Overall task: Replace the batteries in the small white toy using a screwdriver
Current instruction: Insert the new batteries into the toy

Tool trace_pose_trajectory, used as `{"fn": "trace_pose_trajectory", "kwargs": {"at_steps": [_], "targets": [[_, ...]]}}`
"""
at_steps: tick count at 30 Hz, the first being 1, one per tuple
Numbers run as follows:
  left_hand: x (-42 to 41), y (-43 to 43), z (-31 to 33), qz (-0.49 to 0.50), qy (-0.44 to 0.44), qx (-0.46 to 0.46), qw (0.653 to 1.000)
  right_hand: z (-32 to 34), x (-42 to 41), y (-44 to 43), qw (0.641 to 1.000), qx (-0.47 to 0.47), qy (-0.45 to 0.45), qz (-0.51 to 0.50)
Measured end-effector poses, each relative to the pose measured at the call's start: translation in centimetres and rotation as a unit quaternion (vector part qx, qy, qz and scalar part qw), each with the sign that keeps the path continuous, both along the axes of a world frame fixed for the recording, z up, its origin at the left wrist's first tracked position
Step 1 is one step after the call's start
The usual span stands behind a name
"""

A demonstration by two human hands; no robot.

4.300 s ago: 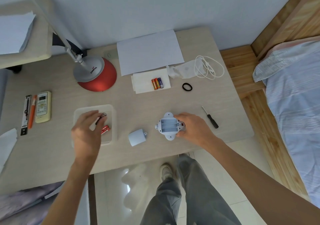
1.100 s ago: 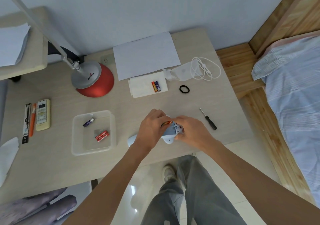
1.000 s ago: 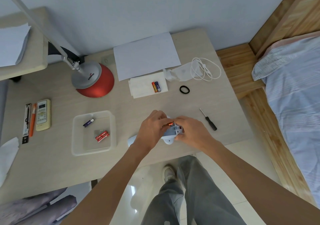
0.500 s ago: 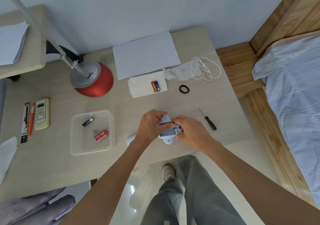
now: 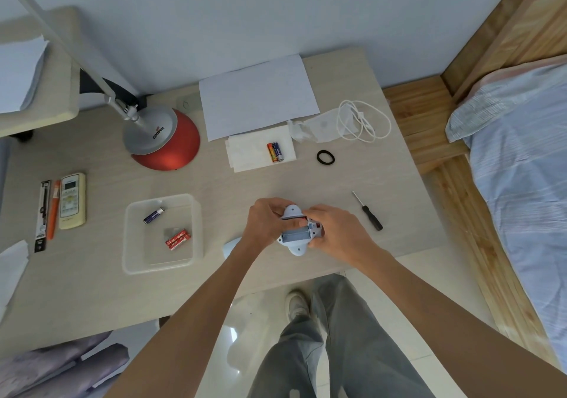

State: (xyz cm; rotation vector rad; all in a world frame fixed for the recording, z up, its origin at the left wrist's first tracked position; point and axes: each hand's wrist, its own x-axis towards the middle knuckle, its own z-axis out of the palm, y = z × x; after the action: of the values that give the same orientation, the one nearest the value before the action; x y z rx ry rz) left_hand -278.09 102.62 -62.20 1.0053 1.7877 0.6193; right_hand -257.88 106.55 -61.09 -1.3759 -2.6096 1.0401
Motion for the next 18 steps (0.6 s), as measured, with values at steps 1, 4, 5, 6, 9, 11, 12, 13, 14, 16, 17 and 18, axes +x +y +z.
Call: {"fn": "trace_pose_trajectory", "kwargs": {"at_steps": [1,4,5,6,9,11,12,13,14,16,17,18], "targets": [[0.0,0.0,0.0,0.003,-0.003,-0.001,1.0,0.1,0.0,0.0,1.0,0.001,-0.001,-0.001],[0.1,-0.1,-0.1,0.01,-0.009,-0.005,1.0,0.0,-0.1,0.0,1.0,-0.001,-0.001,-0.001],[0.1,-0.1,-0.1,0.011,-0.009,-0.006,1.0,0.0,-0.1,0.0,1.0,-0.002,-0.001,-0.001],[0.2,-0.1,-0.1,0.01,-0.009,-0.007,1.0,-0.1,-0.1,-0.1,1.0,-0.002,0.002,0.0],[-0.1,0.0,0.5,-0.004,-0.004,-0.019,1.0,-0.2,0.0,-0.2,1.0,0.002,-0.002,0.001],[-0.8,0.3,1.3,0.017,0.01,-0.02,1.0,-0.2,0.1,-0.2,1.0,0.009,-0.005,0.003],[-1.3,0.6,1.7,0.037,0.026,-0.01,0.999,-0.2,0.1,-0.2,1.0,0.013,-0.006,0.005],[-1.9,1.0,2.0,0.056,0.05,0.008,0.997,-0.2,0.1,-0.2,1.0,0.016,-0.006,0.006],[-2.5,1.6,2.3,0.069,0.076,0.03,0.994,-0.3,0.1,-0.2,1.0,0.015,-0.006,0.007],[-3.7,3.2,2.3,0.07,0.134,0.063,0.987,-0.3,0.2,-0.3,1.0,0.012,-0.008,0.007],[-4.2,4.1,2.3,0.057,0.168,0.073,0.981,-0.3,0.1,-0.3,1.0,0.012,-0.01,0.008],[-4.6,5.2,2.1,0.036,0.2,0.082,0.976,-0.3,0.2,-0.3,1.0,0.014,-0.01,0.008]]}}
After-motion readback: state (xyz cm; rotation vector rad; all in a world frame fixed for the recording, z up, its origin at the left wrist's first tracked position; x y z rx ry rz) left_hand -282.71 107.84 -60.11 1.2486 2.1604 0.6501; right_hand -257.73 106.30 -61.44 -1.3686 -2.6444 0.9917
